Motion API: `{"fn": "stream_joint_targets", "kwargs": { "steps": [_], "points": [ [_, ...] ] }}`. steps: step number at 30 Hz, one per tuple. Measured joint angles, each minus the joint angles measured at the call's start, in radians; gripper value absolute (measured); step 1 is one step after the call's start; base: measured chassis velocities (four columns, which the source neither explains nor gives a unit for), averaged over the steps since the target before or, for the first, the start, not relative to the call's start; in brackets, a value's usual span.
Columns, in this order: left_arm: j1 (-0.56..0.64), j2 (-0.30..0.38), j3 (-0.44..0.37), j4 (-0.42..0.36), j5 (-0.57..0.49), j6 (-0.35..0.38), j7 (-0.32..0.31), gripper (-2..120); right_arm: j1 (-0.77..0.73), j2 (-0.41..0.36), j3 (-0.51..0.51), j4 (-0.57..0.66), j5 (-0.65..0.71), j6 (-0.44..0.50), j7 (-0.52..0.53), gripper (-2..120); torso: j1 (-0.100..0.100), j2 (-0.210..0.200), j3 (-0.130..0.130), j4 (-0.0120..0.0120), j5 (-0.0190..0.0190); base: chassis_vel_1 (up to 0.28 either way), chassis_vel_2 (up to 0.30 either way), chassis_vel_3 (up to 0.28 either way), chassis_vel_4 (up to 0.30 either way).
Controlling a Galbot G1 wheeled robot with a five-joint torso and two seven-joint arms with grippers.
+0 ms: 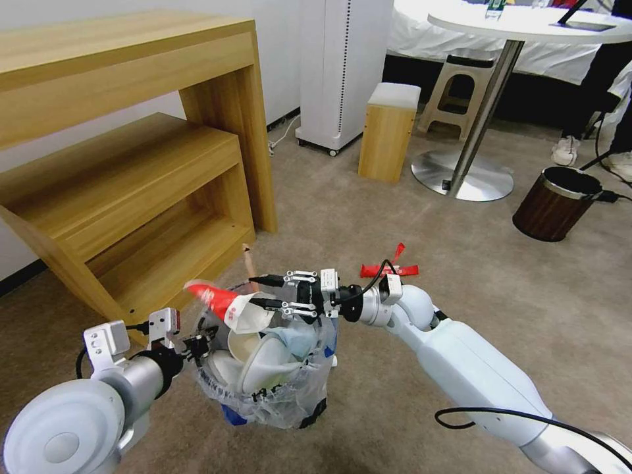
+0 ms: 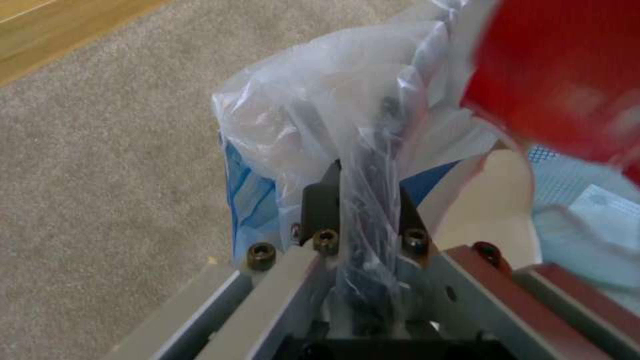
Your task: Pick up the trash bin and place the garbage on the floor into it.
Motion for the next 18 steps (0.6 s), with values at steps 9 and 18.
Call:
{"fn": "stream_joint_targets", "kwargs": {
  "steps": [9,18],
  "points": [
    [0.002,0.002,-0.003,-0.003,0.005,0.0,0.0,1,-0.012,-0.025,0.027,0.02,0.009,0.0,-0.001,82,0.0,0.0,0.0,0.0,0.0,0.0,0.0,0.0,0.0],
    [-0.021,0.017,-0.028,0.037,0.034,-0.009,0.003,1,-0.044,-0.073,0.091,0.05,0.045,0.013,-0.006,100,0.0,0.0,0.0,0.0,0.0,0.0,0.0,0.0,0.0]
  ]
}}
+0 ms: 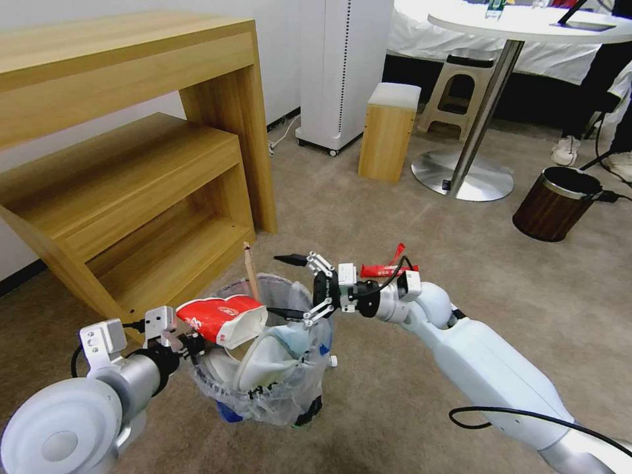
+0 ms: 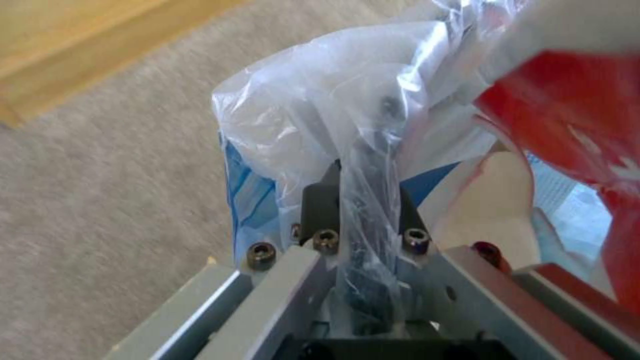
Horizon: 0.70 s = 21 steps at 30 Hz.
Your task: Pick up the trash bin and place the garbage on the floor into it.
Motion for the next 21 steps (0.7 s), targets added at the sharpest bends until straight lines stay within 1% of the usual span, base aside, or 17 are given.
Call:
{"fn": "stream_joint_targets", "kwargs": {
  "steps": [3,5,6,9,10,13,14,15,16,17,18,19,21],
  "points": [
    [-0.009,0.008,-0.014,0.019,0.005,-0.009,-0.005,1,-0.015,-0.011,0.023,0.014,0.026,0.006,0.019,100,0.0,0.0,0.0,0.0,0.0,0.0,0.0,0.0,0.0],
    [-0.016,0.013,-0.024,0.04,0.014,-0.019,-0.022,1,-0.035,-0.02,0.045,0.028,0.048,0.015,0.085,100,0.0,0.0,0.0,0.0,0.0,0.0,0.0,0.0,0.0],
    [-0.016,0.013,-0.024,0.04,0.014,-0.019,-0.022,1,-0.035,-0.02,0.045,0.028,0.048,0.015,0.085,100,0.0,0.0,0.0,0.0,0.0,0.0,0.0,0.0,0.0],
    [-0.02,0.013,-0.033,0.05,0.015,-0.025,-0.055,1,-0.071,-0.029,0.068,0.046,0.052,0.016,0.243,100,0.0,0.0,0.0,0.0,-0.0001,0.0,0.0,0.0,0.0],
    [-0.02,0.013,-0.033,0.05,0.015,-0.025,-0.055,1,-0.071,-0.029,0.068,0.046,0.052,0.016,0.243,100,0.0,0.0,0.0,0.0,-0.0001,0.0,0.0,0.0,0.0],
    [-0.021,0.016,-0.044,0.051,0.012,-0.027,-0.091,1,-0.117,-0.031,0.101,0.071,-0.006,-0.027,0.424,100,0.0,0.0,0.0,0.0,-0.0001,0.0,0.0,0.0,0.0],
    [-0.021,0.016,-0.044,0.051,0.012,-0.027,-0.091,1,-0.117,-0.031,0.101,0.071,-0.006,-0.027,0.424,100,0.0,0.0,0.0,0.0,-0.0001,0.0,0.0,0.0,0.0],
    [-0.019,0.021,-0.05,0.051,0.008,-0.027,-0.106,1,-0.136,-0.031,0.109,0.08,-0.027,-0.042,0.522,100,0.0,0.0,0.0,0.0,-0.0001,0.0,0.0,0.0,0.0],
    [-0.017,0.024,-0.055,0.051,0.005,-0.028,-0.116,1,-0.149,-0.029,0.111,0.082,-0.035,-0.042,0.587,100,0.0,0.0,0.0,0.0,-0.0001,0.0,0.0,0.0,0.0],
    [-0.017,0.024,-0.055,0.051,0.005,-0.028,-0.116,1,-0.149,-0.029,0.111,0.082,-0.035,-0.042,0.587,100,0.0,0.0,0.0,0.0,-0.0001,0.0,0.0,0.0,0.0],
    [-0.016,0.026,-0.062,0.051,-0.001,-0.028,-0.125,1,-0.161,-0.023,0.114,0.082,-0.048,-0.042,0.649,100,0.0,0.0,0.0,0.0,0.0001,0.0,0.0,0.0,0.0],
    [-0.015,0.026,-0.07,0.051,-0.006,-0.028,-0.132,1,-0.171,-0.017,0.124,0.082,-0.064,-0.044,0.689,100,0.0,0.0,0.0,0.0,0.0001,0.0,0.0,0.0,0.0],
    [-0.011,0.025,-0.08,0.05,-0.01,-0.028,-0.135,1,-0.188,-0.009,0.142,0.079,-0.087,-0.047,0.728,100,0.0,0.0,0.0,0.0001,-0.0001,0.0,0.0,0.0,0.0]
  ]
}}
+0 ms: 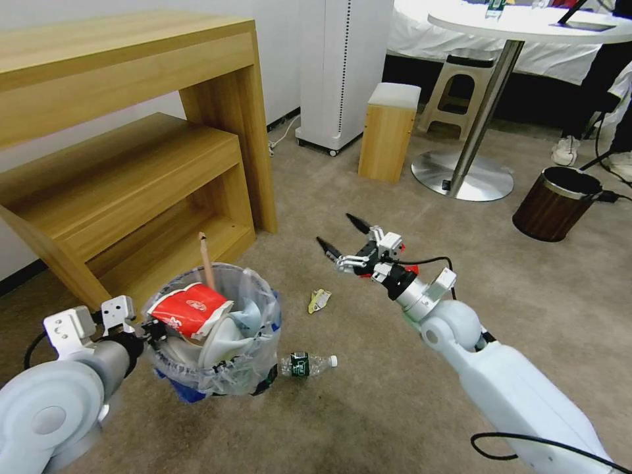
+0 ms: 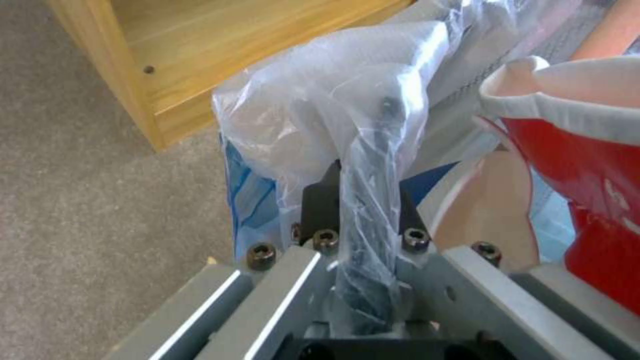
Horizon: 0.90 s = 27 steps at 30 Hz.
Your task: Pick up the trash bin and place the garbage on the floor into it.
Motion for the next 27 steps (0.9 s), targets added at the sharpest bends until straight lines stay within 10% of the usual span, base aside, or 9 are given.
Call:
{"fn": "stream_joint_targets", "kwargs": {
  "steps": [27],
  "points": [
    [0.025,-0.023,-0.001,-0.026,0.028,0.007,0.033,1,-0.151,0.058,0.087,-0.085,-0.124,0.009,0.043,100,0.0,0.0,0.0,0.0,0.0,-0.029,0.03,0.029,-0.027]
  ]
}}
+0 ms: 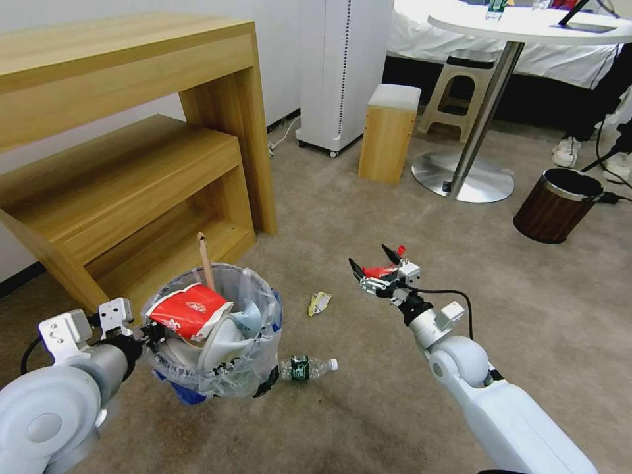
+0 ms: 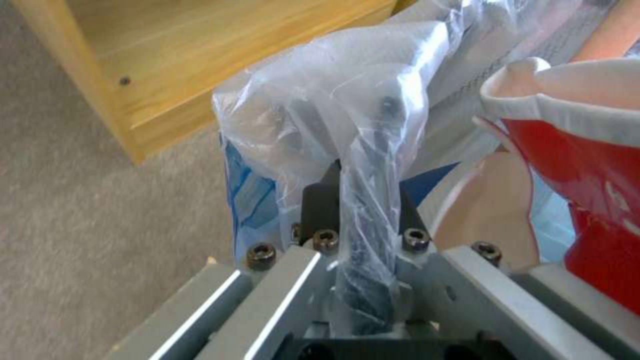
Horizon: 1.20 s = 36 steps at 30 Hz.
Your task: Pick up the trash bin and place the garbage on the floor into it.
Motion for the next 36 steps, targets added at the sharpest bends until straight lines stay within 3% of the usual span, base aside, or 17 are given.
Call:
{"fn": "stream_joint_targets", "kwargs": {
  "steps": [8,11,16,19,20,22,23,26,36],
  "points": [
    [0.011,0.014,-0.008,-0.006,0.034,0.0,0.001,1,0.013,0.017,-0.052,-0.051,-0.092,-0.08,0.009,100,0.0,0.0,0.0,-0.0001,0.0001,-0.074,0.077,0.074,-0.076],
    [0.015,0.027,-0.017,0.0,0.047,0.0,-0.001,1,0.034,0.006,-0.07,-0.079,-0.171,-0.194,-0.028,100,0.0,0.0,0.0,-0.0001,-0.0002,0.0,0.0,0.0,0.0],
    [0.022,0.028,-0.027,0.0,0.048,0.0,-0.001,1,0.067,0.008,-0.096,-0.123,-0.251,-0.291,-0.06,100,0.0,0.0,0.0,0.0,0.0002,0.0,0.0,0.0,0.0],
    [0.027,0.027,-0.037,-0.004,0.047,0.001,-0.002,1,0.103,0.007,-0.125,-0.187,-0.428,-0.384,-0.202,100,0.0,0.0,0.0,0.0,0.0001,0.0,0.0,0.0,0.0],
    [0.027,0.027,-0.037,-0.004,0.047,0.001,-0.002,1,0.103,0.007,-0.125,-0.187,-0.428,-0.384,-0.202,100,0.0,0.0,0.0,0.0,0.0001,0.0,0.0,0.0,0.0],
    [0.028,0.025,-0.042,-0.004,0.046,0.001,-0.004,1,0.125,0.005,-0.142,-0.232,-0.523,-0.401,-0.381,100,0.0,0.0,0.0,-0.0001,0.0,0.0,0.0,0.0,0.0],
    [0.028,0.024,-0.042,-0.004,0.046,0.0,-0.004,1,0.133,0.005,-0.149,-0.246,-0.552,-0.401,-0.423,100,0.0,0.0,0.0,-0.0001,0.0001,0.0,0.0,0.0,0.0],
    [0.029,0.016,-0.043,-0.006,0.047,0.001,-0.005,1,0.158,0.013,-0.174,-0.287,-0.626,-0.407,-0.488,100,0.0,0.0,0.0,-0.0001,0.0,0.0,0.0,0.0,0.0],
    [0.033,0.005,-0.042,-0.021,0.049,0.001,-0.005,1,0.238,0.028,-0.27,-0.385,-0.689,-0.409,-0.567,100,0.0,0.0,0.0,-0.0001,0.0001,0.0,0.0,0.0,0.0]
  ]
}}
